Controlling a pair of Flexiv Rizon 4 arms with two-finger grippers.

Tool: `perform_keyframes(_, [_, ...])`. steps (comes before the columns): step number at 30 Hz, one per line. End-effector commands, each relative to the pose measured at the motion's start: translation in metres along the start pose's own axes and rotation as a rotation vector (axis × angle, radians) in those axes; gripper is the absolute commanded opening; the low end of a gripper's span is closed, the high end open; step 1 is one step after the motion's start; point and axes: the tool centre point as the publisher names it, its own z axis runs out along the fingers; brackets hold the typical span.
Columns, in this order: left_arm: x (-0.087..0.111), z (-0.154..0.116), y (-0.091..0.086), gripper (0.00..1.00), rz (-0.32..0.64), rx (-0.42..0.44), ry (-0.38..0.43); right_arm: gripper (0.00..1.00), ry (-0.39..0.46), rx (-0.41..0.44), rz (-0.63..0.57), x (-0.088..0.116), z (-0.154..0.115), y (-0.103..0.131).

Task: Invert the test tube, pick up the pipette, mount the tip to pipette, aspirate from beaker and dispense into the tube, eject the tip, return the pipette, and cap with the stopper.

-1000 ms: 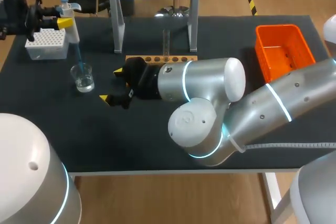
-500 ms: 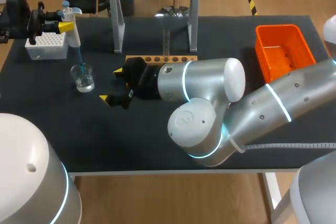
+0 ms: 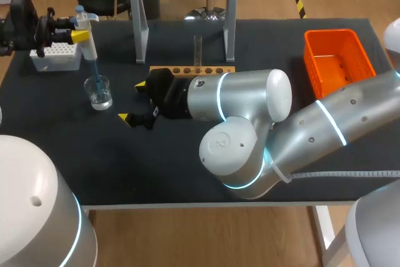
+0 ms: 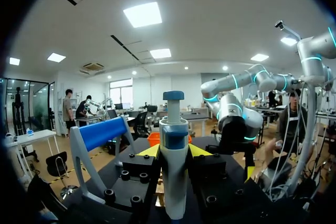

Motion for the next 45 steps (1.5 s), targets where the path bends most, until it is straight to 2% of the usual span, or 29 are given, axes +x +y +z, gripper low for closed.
perform_keyframes(1, [-0.004, -0.002, 0.006, 0.00, -0.001, 0.007, 0.010, 1.00, -0.001, 0.002, 0.001, 0.000, 0.000, 0.000])
perform_keyframes(18, [-0.005, -0.002, 0.015, 0.00, -0.021, 0.007, 0.008, 1.00, -0.001, 0.002, 0.001, 0.000, 0.000, 0.000])
perform_keyframes(45, [-0.003, -0.004, 0.017, 0.00, -0.031, 0.014, -0.004, 1.00, -0.001, 0.002, 0.001, 0.000, 0.000, 0.000])
